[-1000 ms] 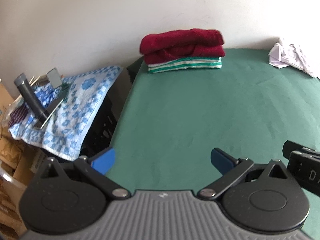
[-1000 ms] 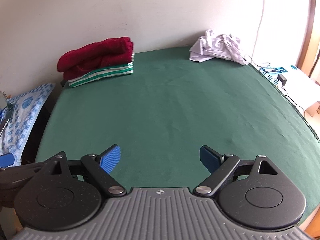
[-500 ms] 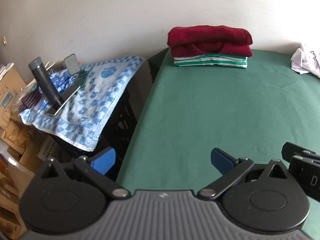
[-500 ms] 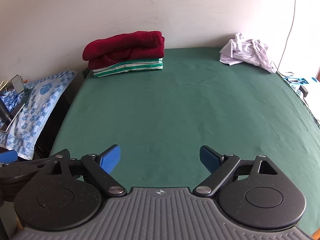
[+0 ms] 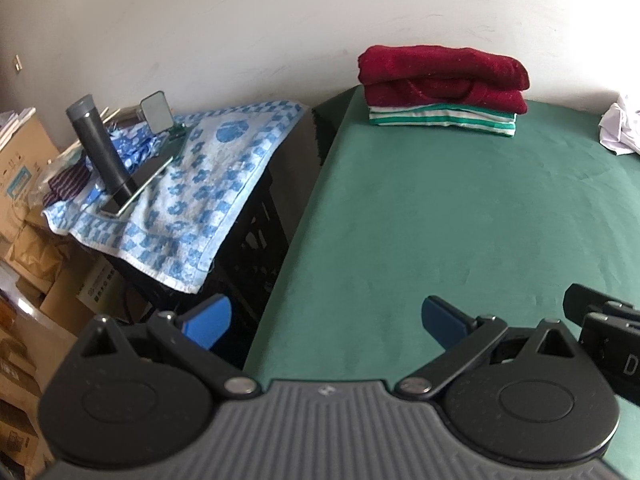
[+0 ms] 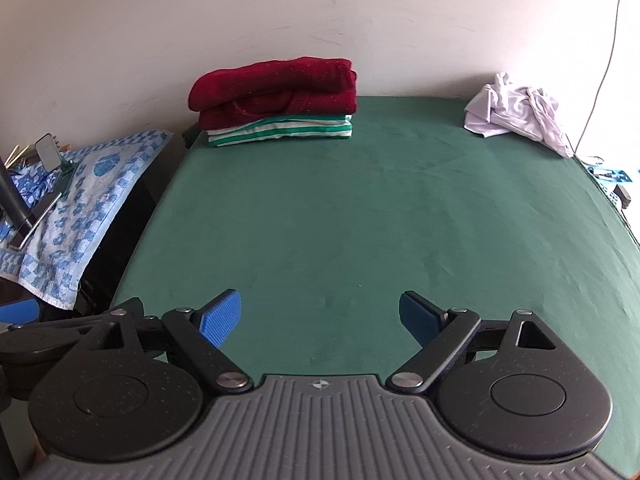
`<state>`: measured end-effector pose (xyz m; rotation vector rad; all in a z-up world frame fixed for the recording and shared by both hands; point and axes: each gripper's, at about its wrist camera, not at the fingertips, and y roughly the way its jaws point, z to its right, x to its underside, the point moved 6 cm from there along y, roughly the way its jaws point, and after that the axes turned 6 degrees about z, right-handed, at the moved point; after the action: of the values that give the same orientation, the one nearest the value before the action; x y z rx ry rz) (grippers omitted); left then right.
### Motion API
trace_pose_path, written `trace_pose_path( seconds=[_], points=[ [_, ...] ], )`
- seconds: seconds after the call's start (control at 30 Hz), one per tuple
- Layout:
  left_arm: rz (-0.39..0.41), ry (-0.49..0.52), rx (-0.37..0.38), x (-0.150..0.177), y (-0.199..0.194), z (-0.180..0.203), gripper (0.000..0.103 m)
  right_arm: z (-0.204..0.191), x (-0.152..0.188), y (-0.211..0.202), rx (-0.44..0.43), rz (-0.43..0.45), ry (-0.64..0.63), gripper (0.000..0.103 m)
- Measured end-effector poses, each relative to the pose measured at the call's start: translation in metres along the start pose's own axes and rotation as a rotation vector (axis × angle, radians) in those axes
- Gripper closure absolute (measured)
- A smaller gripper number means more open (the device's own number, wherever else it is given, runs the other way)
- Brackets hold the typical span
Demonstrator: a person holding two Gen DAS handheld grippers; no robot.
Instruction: Fold clothes
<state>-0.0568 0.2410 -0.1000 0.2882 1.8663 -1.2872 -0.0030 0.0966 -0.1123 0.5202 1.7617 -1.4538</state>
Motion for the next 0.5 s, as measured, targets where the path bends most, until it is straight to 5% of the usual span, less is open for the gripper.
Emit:
trace_pose_path(
  seconds=[0.5],
  points=[
    [-0.006,-0.037,0.057,0.0033,0.0008,-0.0017,0.002,-0.0017,-0.0005,-0.0022,-0.001,0.006,0.005,0.014]
  ],
)
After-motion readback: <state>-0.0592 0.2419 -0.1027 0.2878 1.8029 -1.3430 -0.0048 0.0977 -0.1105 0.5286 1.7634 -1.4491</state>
